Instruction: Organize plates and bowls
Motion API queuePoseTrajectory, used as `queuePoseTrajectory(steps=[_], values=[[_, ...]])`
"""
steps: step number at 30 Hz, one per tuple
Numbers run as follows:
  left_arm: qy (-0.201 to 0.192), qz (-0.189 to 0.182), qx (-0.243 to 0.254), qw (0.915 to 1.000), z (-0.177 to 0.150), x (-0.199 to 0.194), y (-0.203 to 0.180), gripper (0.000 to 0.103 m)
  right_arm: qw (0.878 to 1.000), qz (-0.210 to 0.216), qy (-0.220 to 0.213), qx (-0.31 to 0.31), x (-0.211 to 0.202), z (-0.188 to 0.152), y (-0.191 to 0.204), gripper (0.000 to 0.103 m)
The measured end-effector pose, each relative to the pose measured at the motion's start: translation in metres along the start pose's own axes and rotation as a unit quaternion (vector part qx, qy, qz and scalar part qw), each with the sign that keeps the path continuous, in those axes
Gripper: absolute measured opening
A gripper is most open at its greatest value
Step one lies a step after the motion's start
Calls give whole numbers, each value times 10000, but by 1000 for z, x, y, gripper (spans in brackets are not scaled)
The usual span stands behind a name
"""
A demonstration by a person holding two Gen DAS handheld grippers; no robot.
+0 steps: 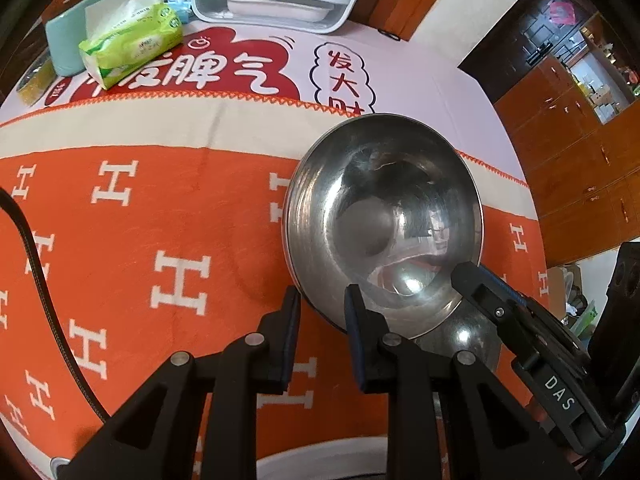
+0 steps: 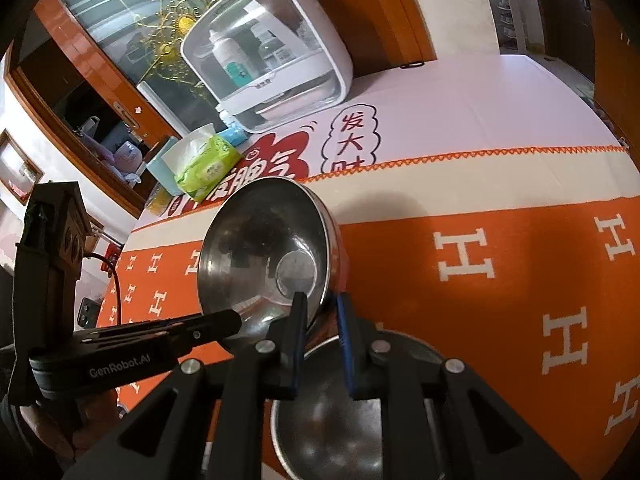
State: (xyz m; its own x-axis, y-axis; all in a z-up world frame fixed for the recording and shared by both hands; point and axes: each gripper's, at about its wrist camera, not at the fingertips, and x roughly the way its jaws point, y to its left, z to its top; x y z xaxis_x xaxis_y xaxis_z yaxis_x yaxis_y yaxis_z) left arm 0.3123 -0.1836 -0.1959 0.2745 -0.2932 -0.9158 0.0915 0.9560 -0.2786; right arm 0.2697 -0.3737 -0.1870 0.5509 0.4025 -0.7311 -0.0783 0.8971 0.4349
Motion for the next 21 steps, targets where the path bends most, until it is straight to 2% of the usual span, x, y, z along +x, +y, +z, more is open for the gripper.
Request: queuePoseTrajectory(steps=[11, 21], values=[[-240, 3, 125, 9996, -22, -47, 4, 21, 9997, 100, -172, -111, -31, -11, 27, 15], [-432, -16, 229, 9988, -58, -92, 12, 21, 9992, 158, -282, -238, -64, -37, 61, 15]])
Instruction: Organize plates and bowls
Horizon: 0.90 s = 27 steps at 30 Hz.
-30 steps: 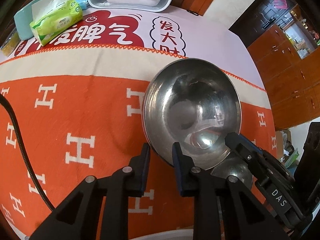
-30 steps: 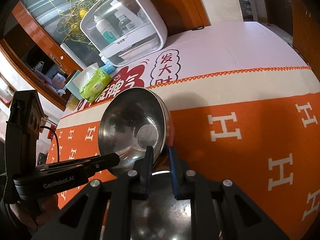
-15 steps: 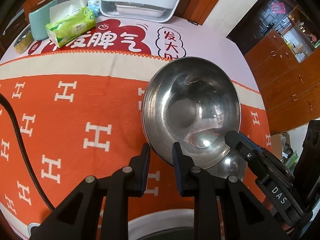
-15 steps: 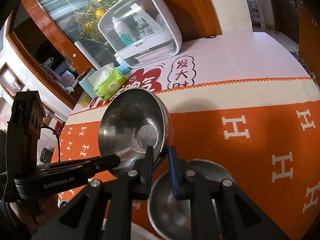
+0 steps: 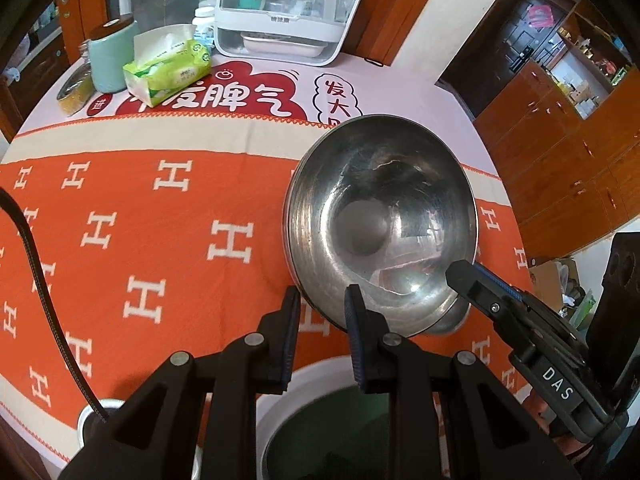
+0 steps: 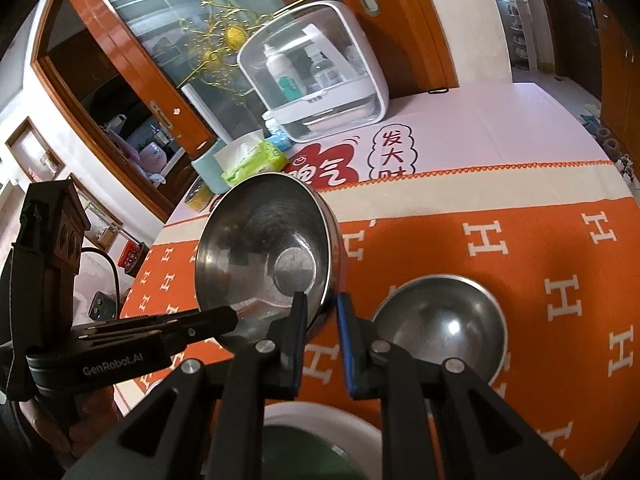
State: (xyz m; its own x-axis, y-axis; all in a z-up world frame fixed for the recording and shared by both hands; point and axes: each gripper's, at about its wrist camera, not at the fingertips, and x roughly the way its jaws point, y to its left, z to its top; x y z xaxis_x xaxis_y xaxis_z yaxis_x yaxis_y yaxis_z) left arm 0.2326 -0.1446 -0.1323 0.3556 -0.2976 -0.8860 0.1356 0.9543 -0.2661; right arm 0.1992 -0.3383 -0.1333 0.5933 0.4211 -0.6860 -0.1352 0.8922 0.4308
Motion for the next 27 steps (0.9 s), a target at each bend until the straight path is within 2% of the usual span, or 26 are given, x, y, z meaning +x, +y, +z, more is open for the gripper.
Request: queuePoseTrajectory(steps=[17, 27], values=[[-270, 29, -61, 9996, -69, -66, 25, 22, 9988, 119, -74, -470, -41, -47, 59, 15], [-191, 169, -217, 9994, -121, -85, 36, 22, 9975, 201, 16, -683, -60, -86, 85, 15]])
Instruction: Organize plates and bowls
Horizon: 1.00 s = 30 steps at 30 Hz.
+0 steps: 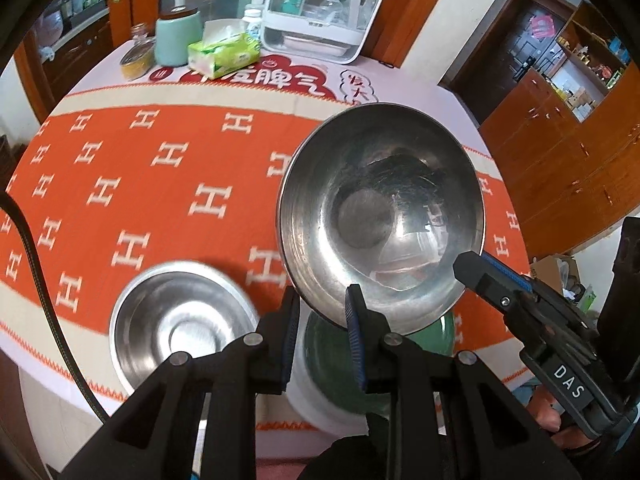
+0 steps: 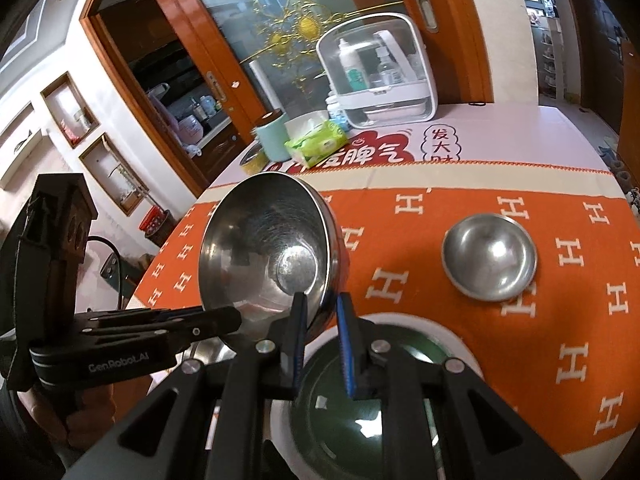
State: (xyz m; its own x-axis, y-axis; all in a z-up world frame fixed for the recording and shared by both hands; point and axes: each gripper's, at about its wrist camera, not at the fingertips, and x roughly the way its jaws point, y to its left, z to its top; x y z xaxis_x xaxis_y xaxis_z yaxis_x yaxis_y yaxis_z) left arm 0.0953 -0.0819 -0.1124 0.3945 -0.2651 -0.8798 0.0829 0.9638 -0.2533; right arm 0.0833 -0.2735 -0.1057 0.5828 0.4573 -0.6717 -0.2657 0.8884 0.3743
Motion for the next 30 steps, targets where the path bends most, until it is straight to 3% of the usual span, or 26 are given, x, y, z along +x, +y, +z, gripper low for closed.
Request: queuePoseTrajectory(steps=[16, 30], values=[[257, 351, -346, 9985, -60, -27, 42, 22, 9987, 303, 407, -94, 4, -49, 48, 15], [822, 535, -340, 9946, -58, -8, 76, 22, 9948, 313, 963, 88, 39, -58, 66, 15]])
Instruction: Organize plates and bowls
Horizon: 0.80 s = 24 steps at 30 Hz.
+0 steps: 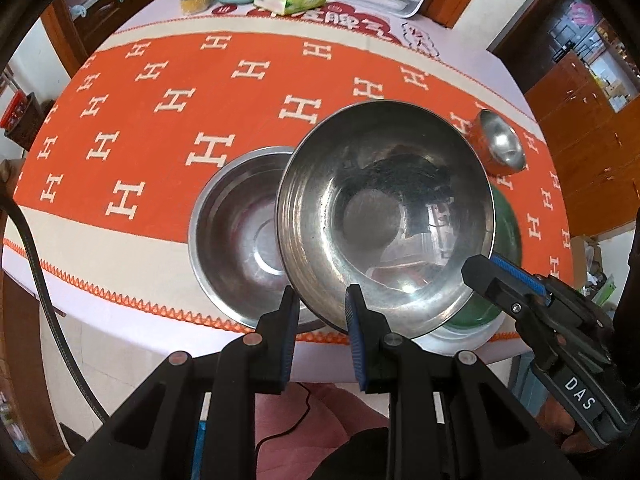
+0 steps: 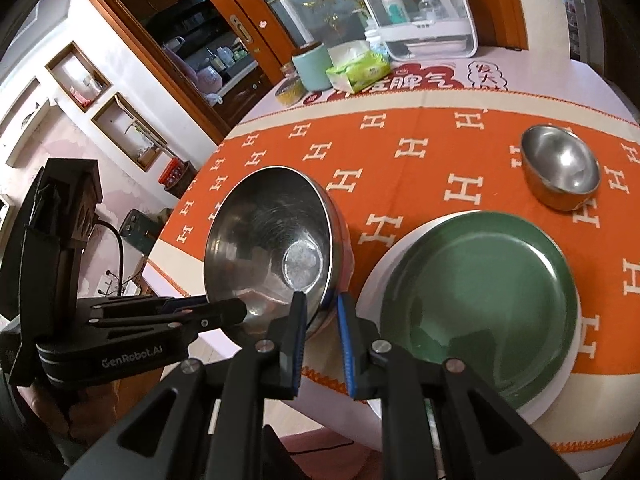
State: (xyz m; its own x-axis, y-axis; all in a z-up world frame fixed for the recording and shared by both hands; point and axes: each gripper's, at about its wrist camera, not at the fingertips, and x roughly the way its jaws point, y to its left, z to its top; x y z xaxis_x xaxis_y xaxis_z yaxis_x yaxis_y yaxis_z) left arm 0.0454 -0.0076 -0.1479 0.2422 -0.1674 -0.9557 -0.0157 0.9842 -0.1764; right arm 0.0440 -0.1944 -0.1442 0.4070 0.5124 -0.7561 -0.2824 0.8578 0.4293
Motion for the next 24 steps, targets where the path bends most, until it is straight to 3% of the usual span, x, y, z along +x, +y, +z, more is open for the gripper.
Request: queuePoseTrajectory(steps=[13, 24], values=[[683, 83, 209, 9974, 16, 27, 35, 23, 9968, -257, 749, 48, 49, 9, 22, 16], [983, -77, 530, 9937, 22, 40, 44, 28, 9927, -553, 1023, 324, 65, 8, 28, 16]])
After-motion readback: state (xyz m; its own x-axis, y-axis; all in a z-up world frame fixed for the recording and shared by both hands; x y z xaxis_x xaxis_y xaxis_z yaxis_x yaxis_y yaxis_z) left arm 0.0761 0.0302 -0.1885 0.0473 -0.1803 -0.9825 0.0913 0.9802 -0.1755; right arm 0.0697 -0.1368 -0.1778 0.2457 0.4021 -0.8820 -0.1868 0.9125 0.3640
